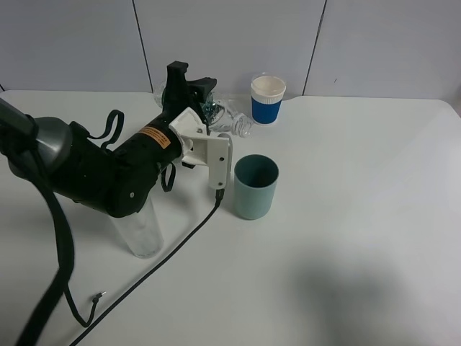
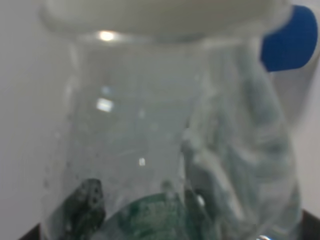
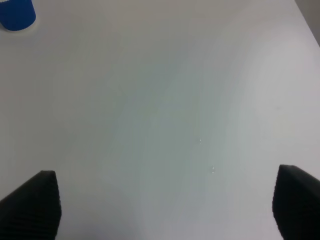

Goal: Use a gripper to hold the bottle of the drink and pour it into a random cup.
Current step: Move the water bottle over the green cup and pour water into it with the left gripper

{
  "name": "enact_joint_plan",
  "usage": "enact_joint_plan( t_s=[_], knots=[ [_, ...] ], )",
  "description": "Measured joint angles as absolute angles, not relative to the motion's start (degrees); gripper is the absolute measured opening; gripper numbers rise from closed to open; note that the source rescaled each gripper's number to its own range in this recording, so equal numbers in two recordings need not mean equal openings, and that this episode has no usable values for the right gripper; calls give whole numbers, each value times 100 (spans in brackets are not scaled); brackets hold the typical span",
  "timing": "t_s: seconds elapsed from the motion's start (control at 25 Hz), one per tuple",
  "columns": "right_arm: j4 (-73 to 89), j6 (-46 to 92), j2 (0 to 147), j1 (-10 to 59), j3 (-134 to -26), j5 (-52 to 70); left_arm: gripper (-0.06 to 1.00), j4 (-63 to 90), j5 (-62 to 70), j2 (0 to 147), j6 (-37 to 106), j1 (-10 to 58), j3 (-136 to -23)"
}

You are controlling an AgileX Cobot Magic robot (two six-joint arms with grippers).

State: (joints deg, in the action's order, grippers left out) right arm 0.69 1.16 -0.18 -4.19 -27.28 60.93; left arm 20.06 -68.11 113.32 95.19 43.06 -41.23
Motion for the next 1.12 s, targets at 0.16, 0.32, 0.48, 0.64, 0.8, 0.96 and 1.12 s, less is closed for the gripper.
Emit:
enact_joint_plan(
  t_s=[0.16, 0.32, 0.48, 0.64, 0.8, 0.96, 1.12],
  knots=[
    [69, 116, -18, -419, -2728, 6093, 5, 2006, -6840, 11332, 9601, 4306, -4123],
    [69, 116, -18, -419, -2728, 6093, 5, 2006, -6842, 11332, 9690, 4306, -4123],
    [69, 116, -18, -419, -2728, 6093, 5, 2006, -6842, 11332, 9695, 4306, -4123],
    [69, 116, -18, -419, -2728, 6093, 5, 2006, -6842, 11332, 9695, 4306, -4123],
    [69, 116, -18, -419, -2728, 6093, 5, 2011, -6842, 11332, 9695, 4331, -4123],
    [69, 116, -18, -419, -2728, 6093, 5, 2011, -6842, 11332, 9695, 4392, -4123],
    [69, 116, -18, -419, -2728, 6093, 5, 2011, -6842, 11332, 9701, 4403, -4123]
  ],
)
